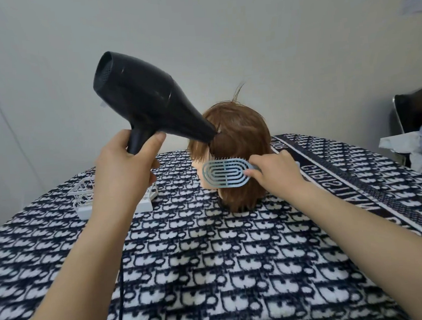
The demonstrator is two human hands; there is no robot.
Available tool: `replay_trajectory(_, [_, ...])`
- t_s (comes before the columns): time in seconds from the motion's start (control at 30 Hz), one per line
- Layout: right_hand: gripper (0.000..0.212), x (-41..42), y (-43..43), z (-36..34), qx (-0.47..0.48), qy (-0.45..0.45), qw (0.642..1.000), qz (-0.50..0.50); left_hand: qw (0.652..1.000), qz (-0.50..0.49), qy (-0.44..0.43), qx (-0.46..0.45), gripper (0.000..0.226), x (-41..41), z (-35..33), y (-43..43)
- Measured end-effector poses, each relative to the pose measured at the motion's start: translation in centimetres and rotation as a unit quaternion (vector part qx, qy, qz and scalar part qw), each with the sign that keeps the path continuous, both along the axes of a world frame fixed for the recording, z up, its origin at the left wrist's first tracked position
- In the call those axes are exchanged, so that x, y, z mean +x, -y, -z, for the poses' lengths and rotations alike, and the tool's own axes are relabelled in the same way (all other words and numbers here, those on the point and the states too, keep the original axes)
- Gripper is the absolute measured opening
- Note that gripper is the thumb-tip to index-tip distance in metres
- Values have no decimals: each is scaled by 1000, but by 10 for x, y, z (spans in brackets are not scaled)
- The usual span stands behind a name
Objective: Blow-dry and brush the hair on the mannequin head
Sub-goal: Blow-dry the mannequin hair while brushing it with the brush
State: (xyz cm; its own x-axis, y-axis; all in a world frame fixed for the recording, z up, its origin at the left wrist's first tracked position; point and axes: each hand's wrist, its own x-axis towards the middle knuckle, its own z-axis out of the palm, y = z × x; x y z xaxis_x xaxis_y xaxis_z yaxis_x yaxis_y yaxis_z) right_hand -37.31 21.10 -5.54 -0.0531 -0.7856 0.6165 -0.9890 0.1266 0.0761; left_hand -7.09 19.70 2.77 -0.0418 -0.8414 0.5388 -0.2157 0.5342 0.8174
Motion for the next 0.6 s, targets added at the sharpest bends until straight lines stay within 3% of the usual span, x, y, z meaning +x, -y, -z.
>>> replay_trajectory(0.2, [33, -3, 5, 10, 9, 9, 1000, -7, 995, -52, 74, -33, 32, -2, 5, -1])
replay_trajectory(0.33, [33, -6, 2, 22, 58, -45, 997, 1, 999, 27, 14, 17, 22, -8, 6, 1])
replay_trajectory(0.53, [31, -6, -5, 50, 94, -30, 995, 20, 985, -73, 147, -45, 33, -10, 13, -1])
replay_trajectory(0.6, [32, -3, -7, 56, 94, -29, 995, 12, 993, -30, 111, -24, 29, -12, 14, 0])
